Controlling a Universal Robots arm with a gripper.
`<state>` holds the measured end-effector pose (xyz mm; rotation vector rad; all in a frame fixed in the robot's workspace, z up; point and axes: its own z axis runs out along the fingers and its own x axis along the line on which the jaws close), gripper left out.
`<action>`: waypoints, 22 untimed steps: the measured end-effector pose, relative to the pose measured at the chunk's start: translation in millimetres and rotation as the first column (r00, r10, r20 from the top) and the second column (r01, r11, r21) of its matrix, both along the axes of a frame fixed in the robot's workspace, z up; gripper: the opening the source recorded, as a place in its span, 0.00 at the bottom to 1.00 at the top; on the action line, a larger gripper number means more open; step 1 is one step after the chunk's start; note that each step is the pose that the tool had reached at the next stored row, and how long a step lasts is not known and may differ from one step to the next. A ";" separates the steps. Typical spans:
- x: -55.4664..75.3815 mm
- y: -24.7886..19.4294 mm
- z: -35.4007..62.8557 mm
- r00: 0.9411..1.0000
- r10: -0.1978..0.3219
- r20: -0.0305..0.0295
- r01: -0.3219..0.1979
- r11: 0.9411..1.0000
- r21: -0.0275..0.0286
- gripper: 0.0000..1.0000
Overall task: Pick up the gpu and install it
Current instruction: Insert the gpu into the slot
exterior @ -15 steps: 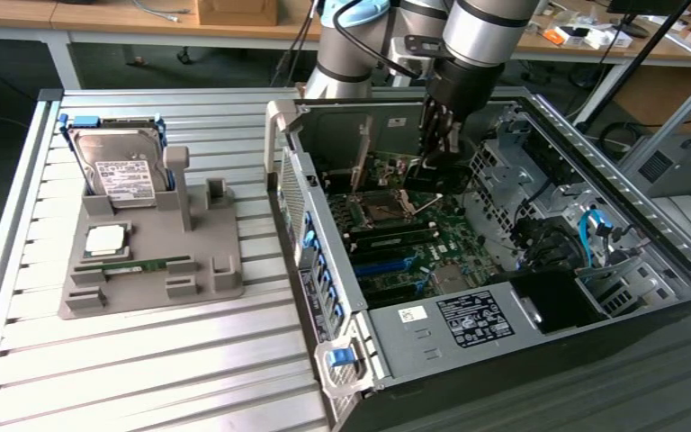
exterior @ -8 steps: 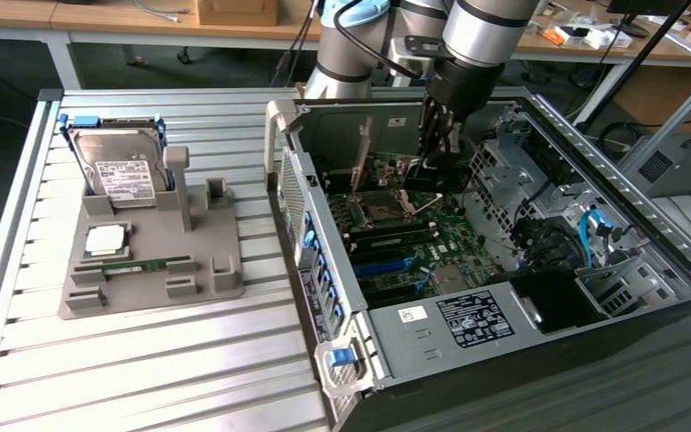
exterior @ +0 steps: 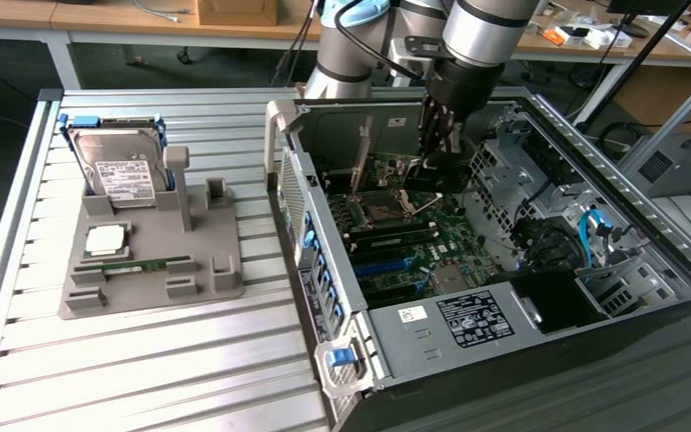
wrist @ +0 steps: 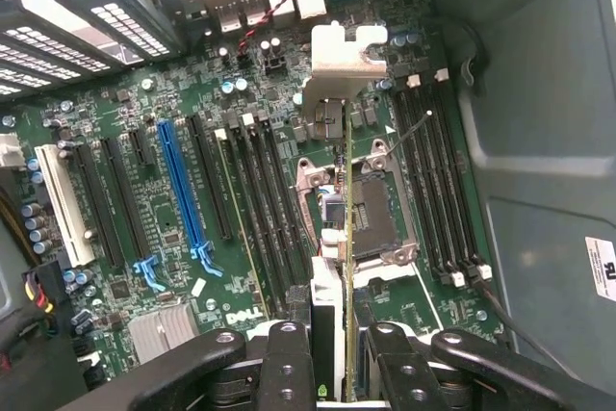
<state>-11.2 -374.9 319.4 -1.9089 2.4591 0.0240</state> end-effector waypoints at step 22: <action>0.0 0.0 0.0 0.999 0.047 0.000 -0.047 0.999 0.000 0.27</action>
